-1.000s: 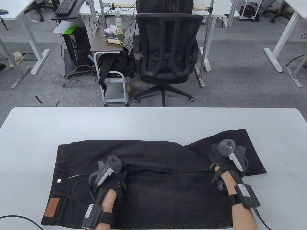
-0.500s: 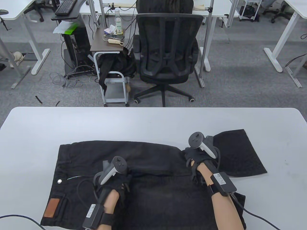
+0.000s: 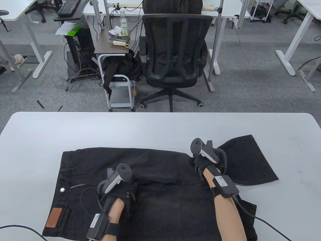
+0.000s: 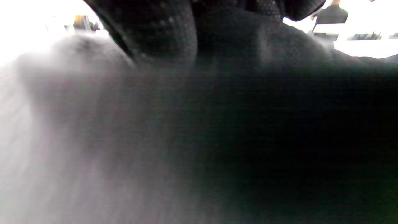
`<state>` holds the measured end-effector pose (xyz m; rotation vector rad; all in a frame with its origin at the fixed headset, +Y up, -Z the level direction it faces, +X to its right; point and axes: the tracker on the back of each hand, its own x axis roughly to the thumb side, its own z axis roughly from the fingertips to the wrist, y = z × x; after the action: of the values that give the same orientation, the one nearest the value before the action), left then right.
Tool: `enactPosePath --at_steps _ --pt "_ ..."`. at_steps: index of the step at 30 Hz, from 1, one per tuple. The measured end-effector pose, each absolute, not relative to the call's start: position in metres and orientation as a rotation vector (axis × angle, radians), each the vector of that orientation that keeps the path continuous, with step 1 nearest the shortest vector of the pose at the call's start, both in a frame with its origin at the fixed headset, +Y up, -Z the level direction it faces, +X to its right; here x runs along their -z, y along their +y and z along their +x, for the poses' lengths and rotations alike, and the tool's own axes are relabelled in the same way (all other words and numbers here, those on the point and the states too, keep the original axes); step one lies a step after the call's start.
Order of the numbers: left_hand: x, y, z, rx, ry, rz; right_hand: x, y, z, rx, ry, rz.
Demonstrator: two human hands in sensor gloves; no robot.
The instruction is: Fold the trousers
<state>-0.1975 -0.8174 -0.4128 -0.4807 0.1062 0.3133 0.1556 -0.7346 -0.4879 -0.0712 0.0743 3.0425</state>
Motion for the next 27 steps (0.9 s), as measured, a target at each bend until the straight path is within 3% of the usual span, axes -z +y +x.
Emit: enactPosePath --at_steps 2,6,8,9,10,11,14,15,17,22,24,27 --pt "0.412 -0.817 -0.198 -0.317 0.112 -0.491 0.477 -0.709 0.163 -2.975 -0.19 -0.124" --pt "0.411 -0.817 -0.196 -0.324 0.11 -0.506 0.424 -0.66 0.165 -2.759 -0.986 -0.027" --pt "0.411 -0.817 -0.195 -0.304 0.112 -0.5 0.405 -0.662 0.162 -2.746 -1.183 0.1" --pt "0.41 -0.819 -0.195 -0.291 0.115 -0.511 0.405 -0.672 0.162 -2.83 -1.174 0.133" --pt "0.411 -0.82 -0.196 -0.292 0.117 -0.519 0.406 -0.679 0.163 -2.938 -1.08 0.136" --pt "0.41 -0.819 -0.197 -0.302 0.123 -0.517 0.414 -0.69 0.167 -3.094 -0.853 0.139" --pt "0.412 -0.82 -0.198 -0.303 0.121 -0.517 0.433 -0.728 0.198 -3.079 0.181 0.073" --pt "0.411 -0.82 -0.198 -0.304 0.121 -0.514 0.435 -0.735 0.205 -2.994 0.232 0.021" --pt "0.412 -0.82 -0.198 -0.307 0.12 -0.517 0.431 -0.744 0.22 -2.893 0.151 -0.086" --pt "0.413 -0.819 -0.2 -0.333 0.127 -0.52 0.413 -0.743 0.213 -2.887 0.082 0.074" --pt "0.413 -0.82 -0.199 -0.329 0.13 -0.519 0.407 -0.743 0.201 -2.884 0.152 0.175" --pt "0.414 -0.819 -0.199 -0.327 0.135 -0.517 0.407 -0.757 0.19 -2.874 0.437 0.155"
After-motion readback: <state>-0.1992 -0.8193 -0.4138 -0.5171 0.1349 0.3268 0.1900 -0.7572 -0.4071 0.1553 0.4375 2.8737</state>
